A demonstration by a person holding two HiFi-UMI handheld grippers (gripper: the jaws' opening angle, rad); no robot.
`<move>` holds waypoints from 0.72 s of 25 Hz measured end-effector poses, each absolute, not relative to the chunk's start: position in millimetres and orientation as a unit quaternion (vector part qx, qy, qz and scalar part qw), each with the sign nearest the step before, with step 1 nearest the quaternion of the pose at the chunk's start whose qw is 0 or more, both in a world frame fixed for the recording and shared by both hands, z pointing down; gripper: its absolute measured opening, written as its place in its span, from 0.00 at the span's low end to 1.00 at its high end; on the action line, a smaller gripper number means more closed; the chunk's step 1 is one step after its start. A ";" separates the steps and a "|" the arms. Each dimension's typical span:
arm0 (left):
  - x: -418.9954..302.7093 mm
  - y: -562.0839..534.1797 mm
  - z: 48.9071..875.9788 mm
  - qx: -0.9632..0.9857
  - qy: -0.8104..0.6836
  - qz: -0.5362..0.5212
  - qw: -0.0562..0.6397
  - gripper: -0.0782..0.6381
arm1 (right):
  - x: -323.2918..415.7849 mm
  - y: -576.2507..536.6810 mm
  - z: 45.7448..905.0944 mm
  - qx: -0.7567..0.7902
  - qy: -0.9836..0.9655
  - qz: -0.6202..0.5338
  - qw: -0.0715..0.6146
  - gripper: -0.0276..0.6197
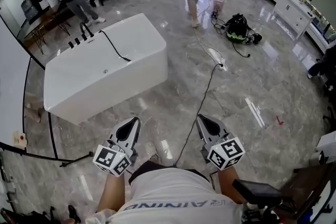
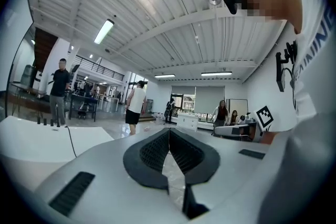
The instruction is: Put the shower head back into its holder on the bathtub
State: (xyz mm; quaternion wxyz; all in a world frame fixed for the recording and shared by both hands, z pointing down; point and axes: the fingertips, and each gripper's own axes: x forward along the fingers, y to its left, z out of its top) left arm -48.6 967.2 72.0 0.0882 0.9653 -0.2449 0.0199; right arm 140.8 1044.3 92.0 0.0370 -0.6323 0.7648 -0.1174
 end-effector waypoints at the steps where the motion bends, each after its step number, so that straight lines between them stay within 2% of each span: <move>1: -46.9 954.1 73.1 0.966 -0.241 0.019 0.088 0.13 | 141.6 1031.3 90.8 -0.634 0.763 -0.117 0.035 0.06; 9: -62.8 815.6 75.3 0.968 -0.237 0.021 0.081 0.13 | 129.2 901.8 83.8 -0.648 0.753 -0.110 0.016 0.06; 18: -126.8 669.9 91.0 0.964 -0.249 0.033 0.083 0.13 | 79.2 749.9 74.6 -0.649 0.756 -0.089 0.005 0.06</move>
